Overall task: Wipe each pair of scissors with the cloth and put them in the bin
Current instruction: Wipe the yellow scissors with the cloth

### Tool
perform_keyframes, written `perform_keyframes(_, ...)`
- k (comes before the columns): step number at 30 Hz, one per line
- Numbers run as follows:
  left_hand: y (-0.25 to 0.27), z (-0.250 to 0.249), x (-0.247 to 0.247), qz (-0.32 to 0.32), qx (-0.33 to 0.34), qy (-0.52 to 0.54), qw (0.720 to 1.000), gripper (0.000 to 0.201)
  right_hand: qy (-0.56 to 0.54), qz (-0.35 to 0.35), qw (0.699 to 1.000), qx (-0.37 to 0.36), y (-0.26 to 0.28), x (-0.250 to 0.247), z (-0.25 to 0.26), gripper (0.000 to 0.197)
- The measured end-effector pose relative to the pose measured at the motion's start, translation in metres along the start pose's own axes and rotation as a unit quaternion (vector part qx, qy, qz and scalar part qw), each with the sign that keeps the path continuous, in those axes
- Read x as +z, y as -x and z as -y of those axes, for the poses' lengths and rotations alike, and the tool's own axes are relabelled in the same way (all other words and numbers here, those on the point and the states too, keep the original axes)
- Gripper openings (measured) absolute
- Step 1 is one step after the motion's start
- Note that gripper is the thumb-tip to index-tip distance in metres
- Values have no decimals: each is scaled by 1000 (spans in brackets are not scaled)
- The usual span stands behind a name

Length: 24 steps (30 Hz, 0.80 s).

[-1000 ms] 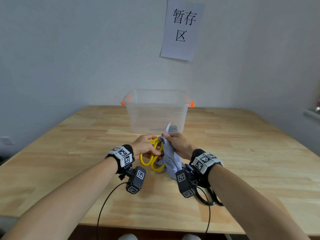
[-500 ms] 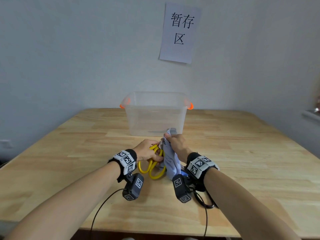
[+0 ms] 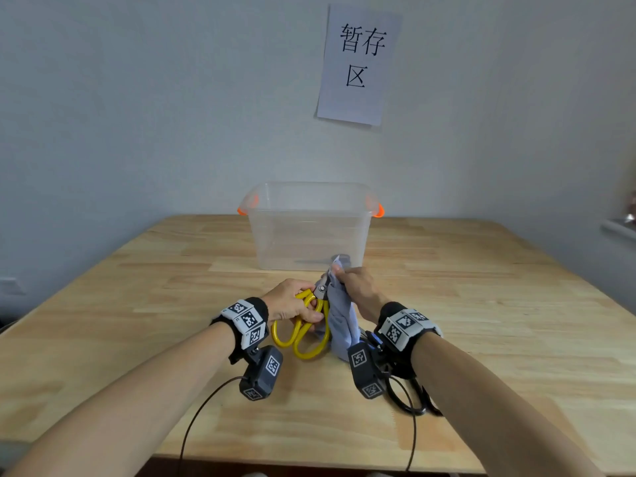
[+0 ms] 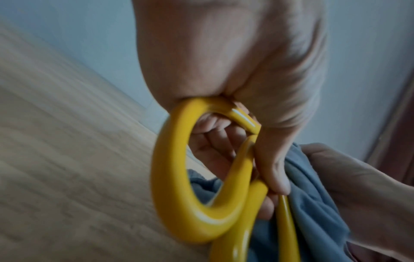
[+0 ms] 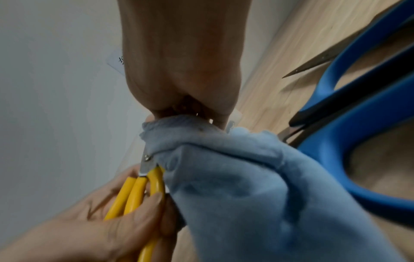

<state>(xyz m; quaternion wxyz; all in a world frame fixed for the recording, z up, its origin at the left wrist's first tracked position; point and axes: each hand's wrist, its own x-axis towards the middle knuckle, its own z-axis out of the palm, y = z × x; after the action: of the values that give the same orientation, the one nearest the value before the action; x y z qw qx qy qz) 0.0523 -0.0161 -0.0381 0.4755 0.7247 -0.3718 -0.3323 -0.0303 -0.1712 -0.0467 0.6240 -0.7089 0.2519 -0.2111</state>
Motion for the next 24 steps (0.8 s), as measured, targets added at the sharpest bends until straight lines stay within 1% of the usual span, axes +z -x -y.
perform_keyframes(1, 1, 0, 0, 10, -1, -2, 1000, 24, -11, -11, 1000, 0, -3, -2, 2, 42)
perform_keyframes(3, 1, -1, 0, 13, -1, -1, 1000, 24, -22, -6, 1000, 14, -10, -4, 1, 46)
perform_keyframes(7, -1, -1, -7, -8, -17, -10, 1000, 27, -19, 57, 998, 12, 2, 5, 1, 42)
perform_keyframes(9, 0, -1, -10, 2, -26, -8, 1000, 31, -11, 44, 999, 4, 0, 4, -2, 39)
perform_keyframes(12, 3, -3, -8, 22, -20, -13, 999, 22, -61, -8, 998, 11, -7, 1, 4, 36)
perform_keyframes(13, 3, -4, -8, 20, -18, -10, 1000, 22, -72, -15, 997, 12, -11, 0, 5, 37)
perform_keyframes(16, 4, -3, -10, 8, -21, 4, 1000, 24, -46, 17, 999, 4, -7, 6, 5, 38)
perform_keyframes(18, 4, -2, -11, 16, -23, 3, 1000, 24, -33, 26, 999, 7, -3, 7, 1, 33)
perform_keyframes(22, 7, -4, -8, 31, -20, -14, 999, 23, -105, -18, 994, 20, -7, 0, 6, 31)
perform_keyframes(24, 7, -4, -6, 22, -17, -11, 1000, 23, -130, 1, 991, 19, -9, -1, 8, 28)
